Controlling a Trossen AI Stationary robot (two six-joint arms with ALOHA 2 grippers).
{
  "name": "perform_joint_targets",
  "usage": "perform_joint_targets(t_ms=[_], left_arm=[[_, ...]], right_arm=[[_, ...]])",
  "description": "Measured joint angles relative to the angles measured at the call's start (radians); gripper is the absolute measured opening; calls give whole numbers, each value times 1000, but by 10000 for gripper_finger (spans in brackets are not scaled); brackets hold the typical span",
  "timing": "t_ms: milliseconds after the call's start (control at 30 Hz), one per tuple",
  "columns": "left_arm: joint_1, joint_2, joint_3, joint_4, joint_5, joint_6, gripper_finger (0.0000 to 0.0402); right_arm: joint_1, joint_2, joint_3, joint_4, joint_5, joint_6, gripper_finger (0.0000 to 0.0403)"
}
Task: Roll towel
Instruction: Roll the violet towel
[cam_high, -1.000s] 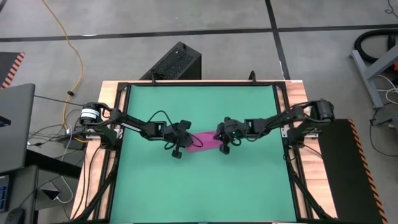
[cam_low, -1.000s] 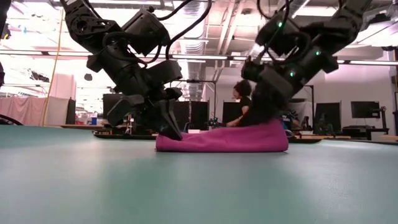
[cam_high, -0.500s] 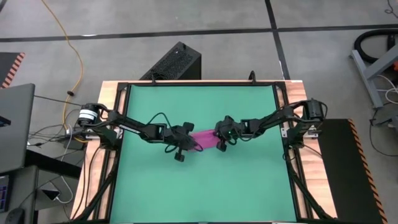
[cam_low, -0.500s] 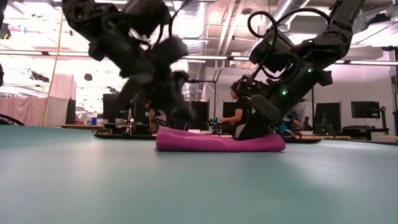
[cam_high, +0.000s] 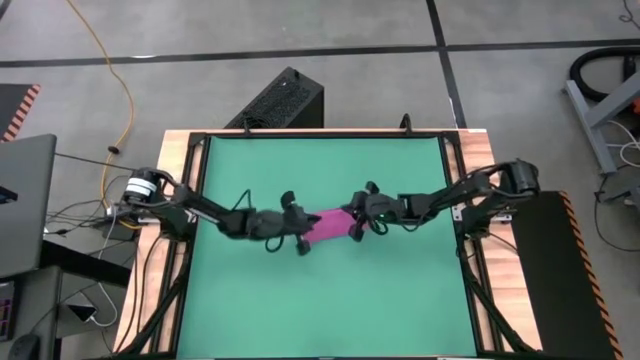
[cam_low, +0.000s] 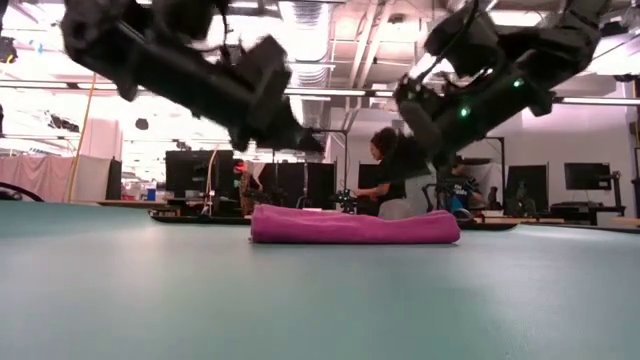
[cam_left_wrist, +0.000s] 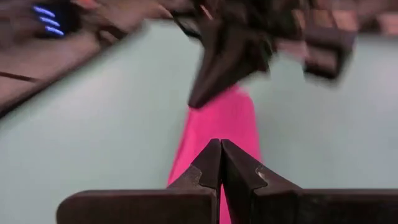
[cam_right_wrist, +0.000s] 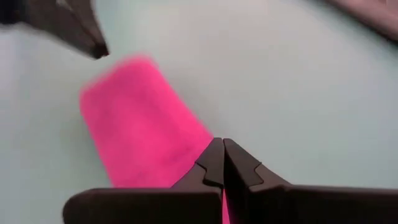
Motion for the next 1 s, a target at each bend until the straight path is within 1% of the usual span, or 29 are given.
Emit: perform_joint_targets(t_ms=[67,100,167,267,433,500,567,700,833,933,1000], left_arm=[[-61,0,0,70,-152,-41,0],[-89,0,1,96,-206,-52,0],[-131,0,1,111,-269,-55,0],[-159,34,1,139,-334,-79,0],[-159,188,1,319,-362,-122,0],[-158,243,0,355,-400,-150,0],[-157,275,0,368,-417,-192,0],[-156,297,1,331,-424,-291,0],[-148,297,11,181,-460,-395,0],[-135,297,16,79,-447,-472,0],[-129,297,16,36,-442,-492,0]], right_arm=[[37,-4,-31,104,58,13,18],[55,0,-49,157,87,13,18],[88,24,-84,234,158,18,18],[103,71,-116,325,194,34,18],[99,163,-126,415,213,61,18],[99,193,-125,447,213,73,18],[99,217,-124,457,214,91,18],[99,265,-124,449,217,146,18],[99,302,-124,441,240,188,18],[103,318,-123,453,245,215,17],[109,318,-123,451,245,233,17]])
